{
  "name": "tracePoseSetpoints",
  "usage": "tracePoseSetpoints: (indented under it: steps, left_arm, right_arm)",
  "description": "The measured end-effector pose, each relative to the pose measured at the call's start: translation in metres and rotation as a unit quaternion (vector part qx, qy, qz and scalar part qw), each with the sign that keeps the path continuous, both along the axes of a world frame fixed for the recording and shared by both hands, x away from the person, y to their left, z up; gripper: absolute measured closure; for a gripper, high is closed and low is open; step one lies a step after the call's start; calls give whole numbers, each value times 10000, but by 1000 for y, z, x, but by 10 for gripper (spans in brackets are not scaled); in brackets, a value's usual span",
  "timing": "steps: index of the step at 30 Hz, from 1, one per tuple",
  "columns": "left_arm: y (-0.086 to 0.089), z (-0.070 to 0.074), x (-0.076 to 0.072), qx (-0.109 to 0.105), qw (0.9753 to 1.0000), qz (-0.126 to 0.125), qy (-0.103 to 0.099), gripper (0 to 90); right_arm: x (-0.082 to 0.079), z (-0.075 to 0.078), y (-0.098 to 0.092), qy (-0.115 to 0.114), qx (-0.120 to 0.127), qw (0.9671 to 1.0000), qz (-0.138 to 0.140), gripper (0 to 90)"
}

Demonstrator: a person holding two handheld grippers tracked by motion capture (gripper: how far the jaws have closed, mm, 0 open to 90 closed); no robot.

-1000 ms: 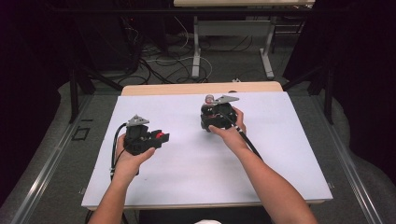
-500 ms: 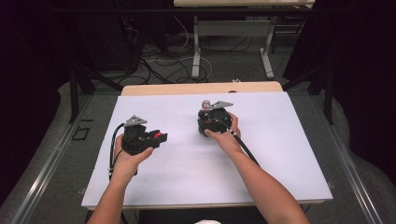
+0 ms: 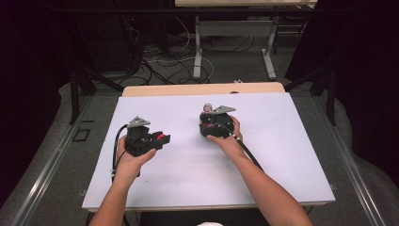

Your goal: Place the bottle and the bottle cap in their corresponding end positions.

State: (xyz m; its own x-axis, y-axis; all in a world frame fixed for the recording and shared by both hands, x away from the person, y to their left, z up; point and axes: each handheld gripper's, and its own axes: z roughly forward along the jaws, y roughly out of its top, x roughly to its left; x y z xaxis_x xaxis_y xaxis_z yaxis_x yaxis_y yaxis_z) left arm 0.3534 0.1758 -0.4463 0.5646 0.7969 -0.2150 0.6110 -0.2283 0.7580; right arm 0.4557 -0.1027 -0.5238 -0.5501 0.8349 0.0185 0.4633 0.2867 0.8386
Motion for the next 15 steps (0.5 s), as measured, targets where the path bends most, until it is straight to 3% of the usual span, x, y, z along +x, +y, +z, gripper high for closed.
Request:
tracePoseSetpoints:
  steps: [7, 11, 12, 15]
  left_arm:
    - [-4, -7, 2, -83, 9999, 16, 69, 605]
    - [-5, -9, 2, 2, 9999, -22, 139, 605]
    - [-7, -11, 3, -31, 10000, 22, 71, 605]
    - [-11, -15, 4, 24, 9999, -16, 98, 605]
  right_arm:
    - [-8, -10, -13, 227, -97, 9997, -31, 181]
    - [-16, -14, -24, 373, -64, 9993, -39, 166]
    - [-19, -14, -26, 458, -31, 9989, -78, 158]
    - [-27, -15, -35, 566, -114, 9983, -70, 150]
